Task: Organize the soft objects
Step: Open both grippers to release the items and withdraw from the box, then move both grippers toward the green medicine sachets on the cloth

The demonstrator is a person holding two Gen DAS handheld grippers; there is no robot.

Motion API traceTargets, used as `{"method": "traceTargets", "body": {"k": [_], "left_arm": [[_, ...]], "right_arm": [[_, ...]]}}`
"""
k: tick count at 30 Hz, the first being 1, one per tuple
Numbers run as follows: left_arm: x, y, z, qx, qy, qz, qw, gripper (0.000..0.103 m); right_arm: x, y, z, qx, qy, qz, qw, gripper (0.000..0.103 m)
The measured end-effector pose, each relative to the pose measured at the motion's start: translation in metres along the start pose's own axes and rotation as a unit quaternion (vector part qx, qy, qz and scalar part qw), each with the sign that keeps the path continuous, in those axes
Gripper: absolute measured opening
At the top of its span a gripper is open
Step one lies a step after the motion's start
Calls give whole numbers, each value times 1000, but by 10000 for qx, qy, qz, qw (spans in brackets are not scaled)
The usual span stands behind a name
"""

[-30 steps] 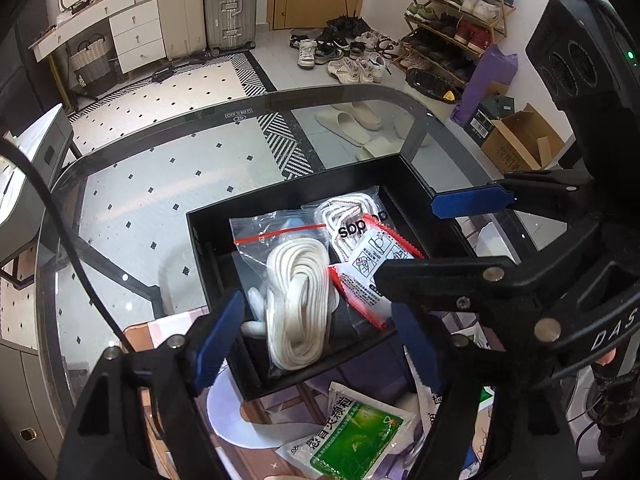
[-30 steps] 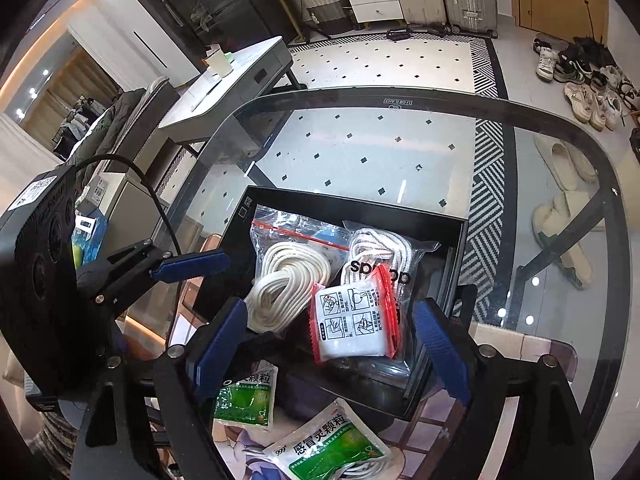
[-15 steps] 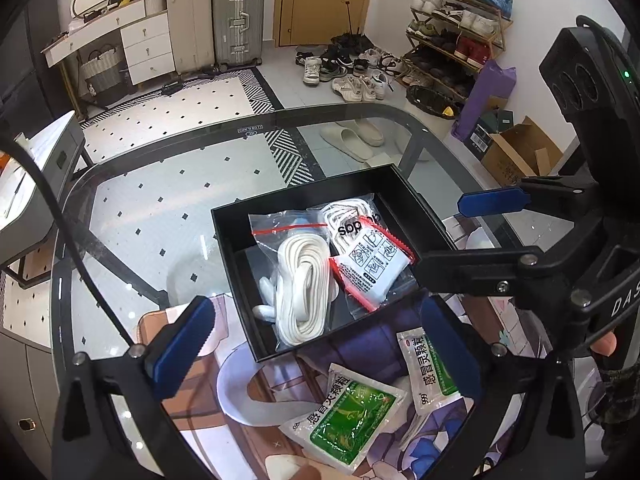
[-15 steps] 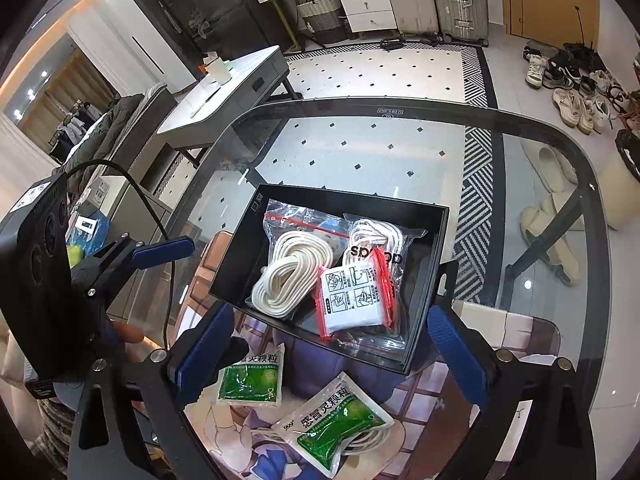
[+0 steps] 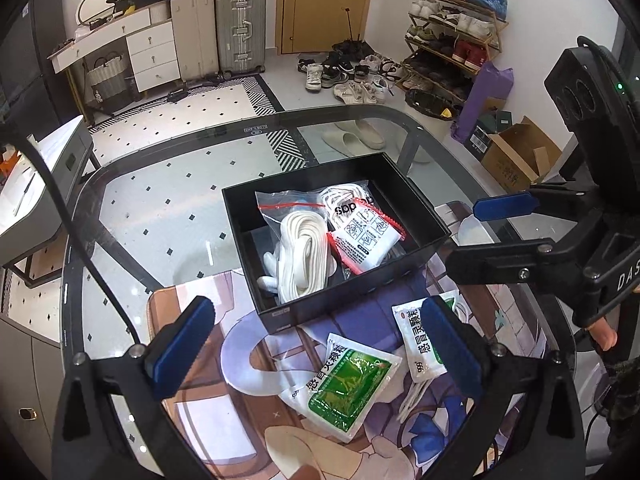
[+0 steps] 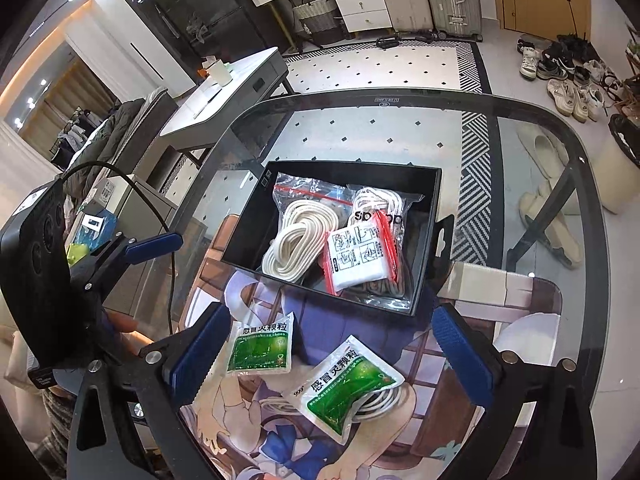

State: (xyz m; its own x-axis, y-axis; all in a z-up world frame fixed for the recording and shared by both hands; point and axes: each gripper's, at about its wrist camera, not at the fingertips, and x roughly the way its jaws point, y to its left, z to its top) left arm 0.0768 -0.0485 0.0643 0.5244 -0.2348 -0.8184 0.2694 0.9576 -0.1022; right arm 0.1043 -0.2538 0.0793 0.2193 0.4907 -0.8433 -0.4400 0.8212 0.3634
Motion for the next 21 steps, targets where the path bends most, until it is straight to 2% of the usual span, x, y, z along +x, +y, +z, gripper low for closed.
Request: {"method": "traceTargets", "body": {"k": [9,21], "left_arm": [[-4,-3,-15,-27,14,-17,10000,103],[3,-2,-39,-78,184,-275,9994,103]], "right_arm": [[2,-4,-24,102,122,11,9999,102],[20,-9,-45,400,412,223,9981,102]]}}
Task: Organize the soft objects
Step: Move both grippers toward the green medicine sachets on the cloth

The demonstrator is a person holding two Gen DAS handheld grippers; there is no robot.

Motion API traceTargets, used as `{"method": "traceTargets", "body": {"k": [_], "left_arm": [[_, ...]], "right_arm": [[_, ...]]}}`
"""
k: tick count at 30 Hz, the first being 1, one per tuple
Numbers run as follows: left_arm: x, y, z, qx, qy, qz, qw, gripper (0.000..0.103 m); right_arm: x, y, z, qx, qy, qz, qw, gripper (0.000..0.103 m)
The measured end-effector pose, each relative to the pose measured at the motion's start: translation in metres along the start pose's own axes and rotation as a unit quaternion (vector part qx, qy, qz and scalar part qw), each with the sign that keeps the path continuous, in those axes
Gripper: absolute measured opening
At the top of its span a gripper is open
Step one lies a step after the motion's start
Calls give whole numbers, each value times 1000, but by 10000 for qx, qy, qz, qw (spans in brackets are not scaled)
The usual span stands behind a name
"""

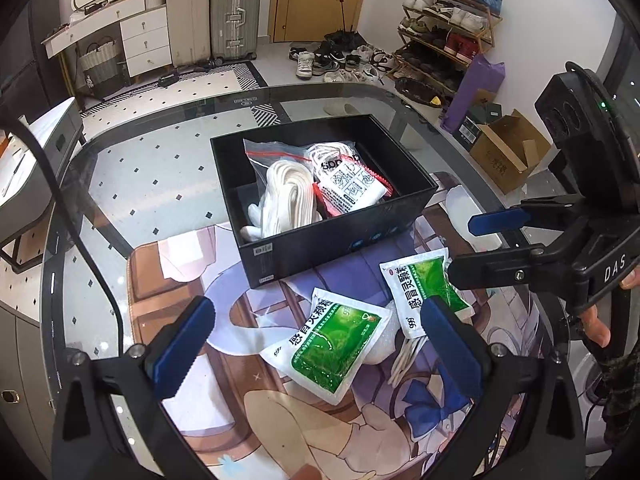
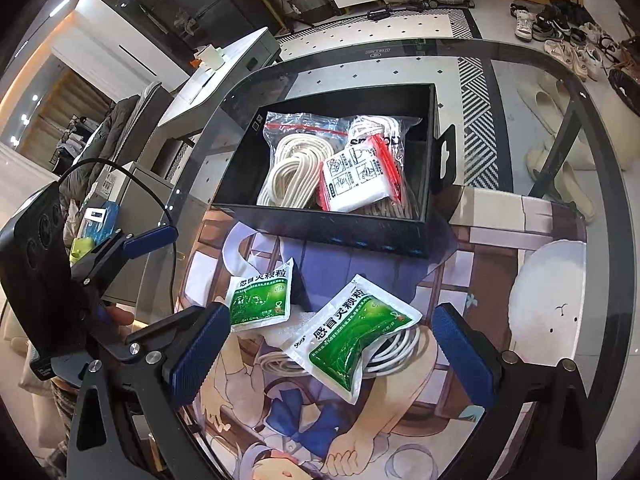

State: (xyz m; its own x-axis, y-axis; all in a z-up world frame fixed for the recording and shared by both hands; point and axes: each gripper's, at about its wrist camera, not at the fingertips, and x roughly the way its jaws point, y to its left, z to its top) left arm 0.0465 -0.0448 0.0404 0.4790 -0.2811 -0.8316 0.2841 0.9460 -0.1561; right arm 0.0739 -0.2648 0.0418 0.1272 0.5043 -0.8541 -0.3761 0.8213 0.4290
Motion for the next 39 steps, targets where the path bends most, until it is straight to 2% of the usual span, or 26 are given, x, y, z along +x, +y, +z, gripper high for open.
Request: {"method": "traceTargets", "body": {"k": [14,24,30,35,39], "left_arm": [[20,0,-17,117,215,-24,9997,103],[36,-1,-26,208,345,-35,9992,103],[42,-3,-25,274,373,-100,9989,103],[50,-6,-24,329,407,-114,9986,103],[55,-7,-22,342,435,-150,9984,103]], "right_arm": [[20,1,-13,172,223,99,9996,101],[44,2,-14,169,490,-132,9986,88],[48,2,-9,143,490,-358,9981,70],[52,9,-7,-36,581,-555,9968,68],[61,19,-5,-314,683,-895,9931,63]]}}
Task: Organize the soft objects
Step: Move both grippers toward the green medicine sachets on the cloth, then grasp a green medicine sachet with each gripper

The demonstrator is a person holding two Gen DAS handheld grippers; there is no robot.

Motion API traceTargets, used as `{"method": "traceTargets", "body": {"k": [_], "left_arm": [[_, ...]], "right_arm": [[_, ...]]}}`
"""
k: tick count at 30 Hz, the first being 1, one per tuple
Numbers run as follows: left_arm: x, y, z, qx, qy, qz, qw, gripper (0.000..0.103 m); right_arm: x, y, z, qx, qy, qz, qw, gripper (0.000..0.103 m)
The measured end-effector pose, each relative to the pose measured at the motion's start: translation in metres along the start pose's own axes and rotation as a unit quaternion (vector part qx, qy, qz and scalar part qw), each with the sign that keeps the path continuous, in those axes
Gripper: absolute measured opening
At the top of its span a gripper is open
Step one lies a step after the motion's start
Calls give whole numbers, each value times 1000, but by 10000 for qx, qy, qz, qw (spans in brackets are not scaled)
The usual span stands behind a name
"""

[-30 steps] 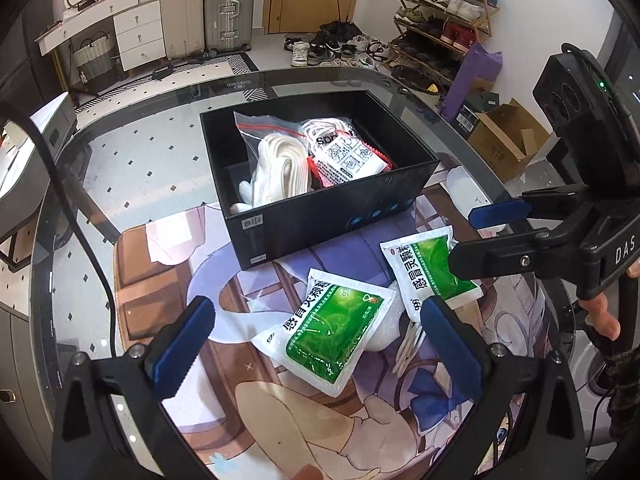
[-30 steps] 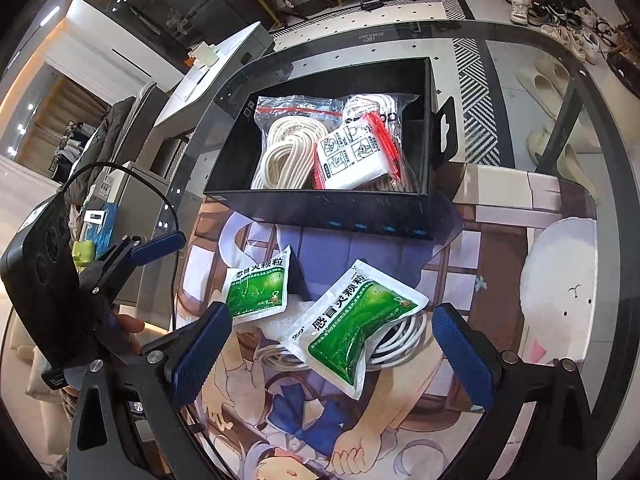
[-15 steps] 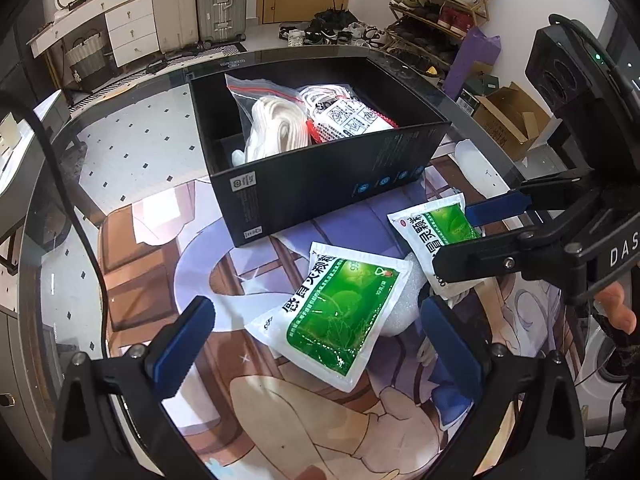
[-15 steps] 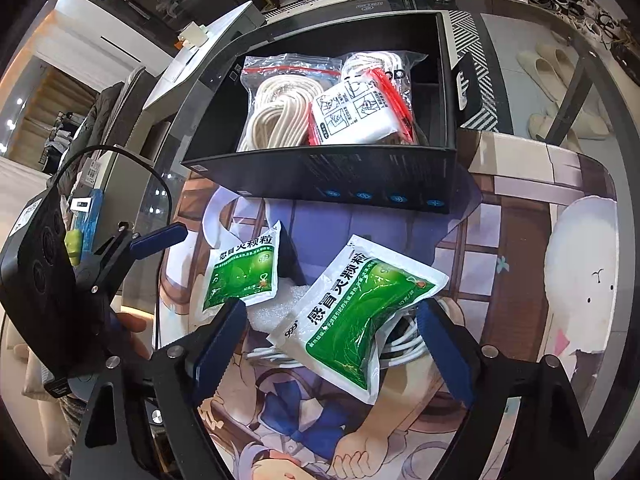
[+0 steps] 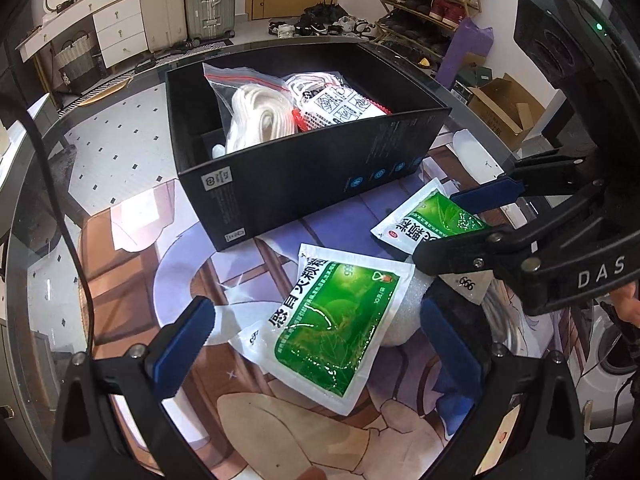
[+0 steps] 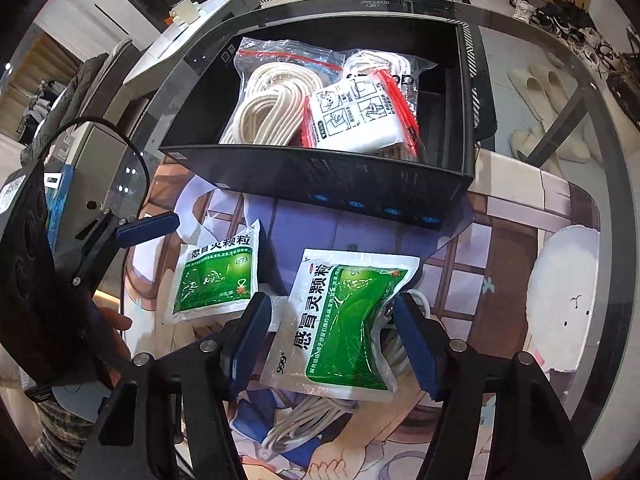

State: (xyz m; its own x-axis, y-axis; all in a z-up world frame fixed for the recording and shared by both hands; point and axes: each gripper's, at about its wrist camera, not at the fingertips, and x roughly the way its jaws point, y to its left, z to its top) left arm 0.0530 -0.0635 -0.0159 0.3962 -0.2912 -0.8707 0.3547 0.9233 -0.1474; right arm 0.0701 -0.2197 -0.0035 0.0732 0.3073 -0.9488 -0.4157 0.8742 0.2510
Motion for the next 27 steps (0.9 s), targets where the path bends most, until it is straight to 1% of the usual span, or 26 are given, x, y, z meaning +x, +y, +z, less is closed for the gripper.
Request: {"method": "traceTargets", "body": {"k": [1,5,6,7,10,11,12,18,20,27], "left_arm": [[1,0,0,11,-2,0,10000,102],[3,2,-1,11,4,1,10000,100],[4,3,-1,11,4,2,10000,99],[4,3,-1,11,19,-5,10000,95],[5,5,0,-34,24,-67,10000,94],[5,5,1,-37,27,-85,10000,93],[6,5,1,-37,30,-118,9999,91],[5,7,3,-126,56,-412,9991,74],[4,7,4,-130,43,-458,9989,65],[2,5,5,-63,58,-514,9986,54]], "right_arm": [[1,2,1,-56,17,-89,9999,59],[6,7,4,-205,56,-278,9994,53],[6,9,4,-237,55,-294,9993,51],[6,10,4,-269,52,-299,9992,48],[6,14,5,-356,46,-329,9988,42],[6,14,5,-367,44,-325,9988,40],[7,14,5,-382,44,-375,9986,33],[8,14,7,-434,75,-310,9985,30],[8,15,8,-454,72,-316,9984,30],[-5,13,7,-462,-43,-265,9986,28]]}}
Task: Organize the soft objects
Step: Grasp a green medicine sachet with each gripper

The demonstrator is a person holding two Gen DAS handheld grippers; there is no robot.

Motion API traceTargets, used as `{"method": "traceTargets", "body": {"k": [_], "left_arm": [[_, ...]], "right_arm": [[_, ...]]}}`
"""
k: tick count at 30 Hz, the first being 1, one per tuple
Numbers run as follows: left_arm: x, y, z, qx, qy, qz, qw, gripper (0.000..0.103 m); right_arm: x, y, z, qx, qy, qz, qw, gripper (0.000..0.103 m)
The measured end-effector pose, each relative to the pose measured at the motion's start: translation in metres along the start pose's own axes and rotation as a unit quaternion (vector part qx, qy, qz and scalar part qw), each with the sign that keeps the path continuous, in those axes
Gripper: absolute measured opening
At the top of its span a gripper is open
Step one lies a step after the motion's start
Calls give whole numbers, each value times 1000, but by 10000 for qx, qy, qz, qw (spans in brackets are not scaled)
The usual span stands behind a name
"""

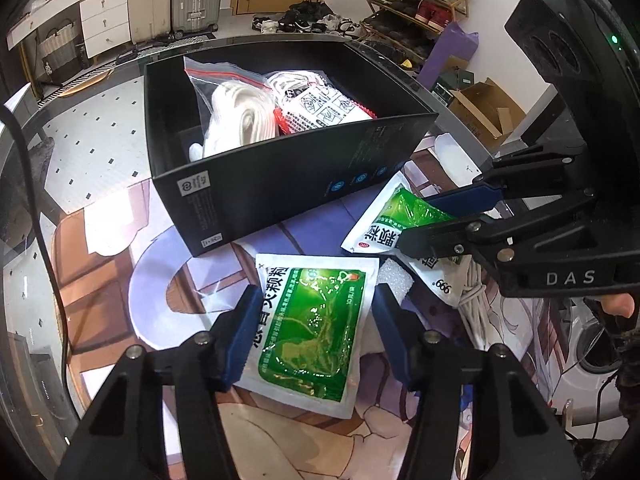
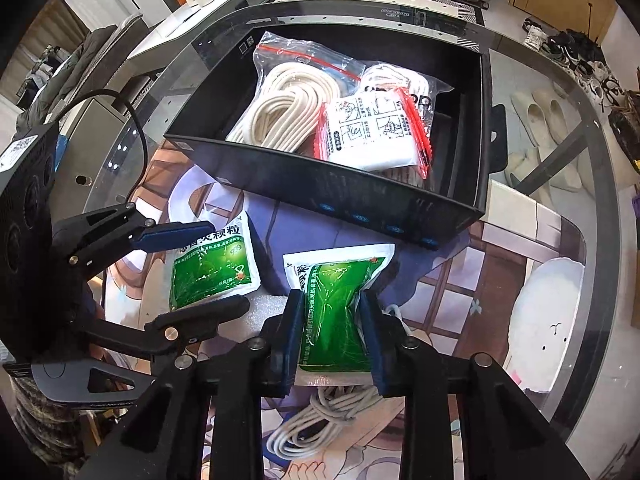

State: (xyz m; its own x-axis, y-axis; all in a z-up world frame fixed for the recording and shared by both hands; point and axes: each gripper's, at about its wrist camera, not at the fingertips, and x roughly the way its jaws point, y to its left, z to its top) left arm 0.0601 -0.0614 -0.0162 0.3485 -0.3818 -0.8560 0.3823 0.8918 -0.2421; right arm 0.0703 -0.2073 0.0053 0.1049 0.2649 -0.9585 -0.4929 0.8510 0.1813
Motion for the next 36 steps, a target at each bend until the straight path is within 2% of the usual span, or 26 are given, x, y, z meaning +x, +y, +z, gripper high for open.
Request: {"method": "traceTargets", "body": {"k": [5,11,27,36], "left_arm": [[-2,2,0,-3,26,-29,10000,41],[-7,5,-1,-57,-10,-20,10000,35],[-27,-14,6,124,-100,279,9995,34],[-38,-12,16,-96,-291,584,9978,34]], "right_arm": [[-8,-7,3,58,-92,60,9999,28],[-13,-16,1,130,-157,143,9997,28],[-34,-19,-6,132,-370,253,9989,28],[-56,-24,-12,137,-578,328,9977,28]]}}
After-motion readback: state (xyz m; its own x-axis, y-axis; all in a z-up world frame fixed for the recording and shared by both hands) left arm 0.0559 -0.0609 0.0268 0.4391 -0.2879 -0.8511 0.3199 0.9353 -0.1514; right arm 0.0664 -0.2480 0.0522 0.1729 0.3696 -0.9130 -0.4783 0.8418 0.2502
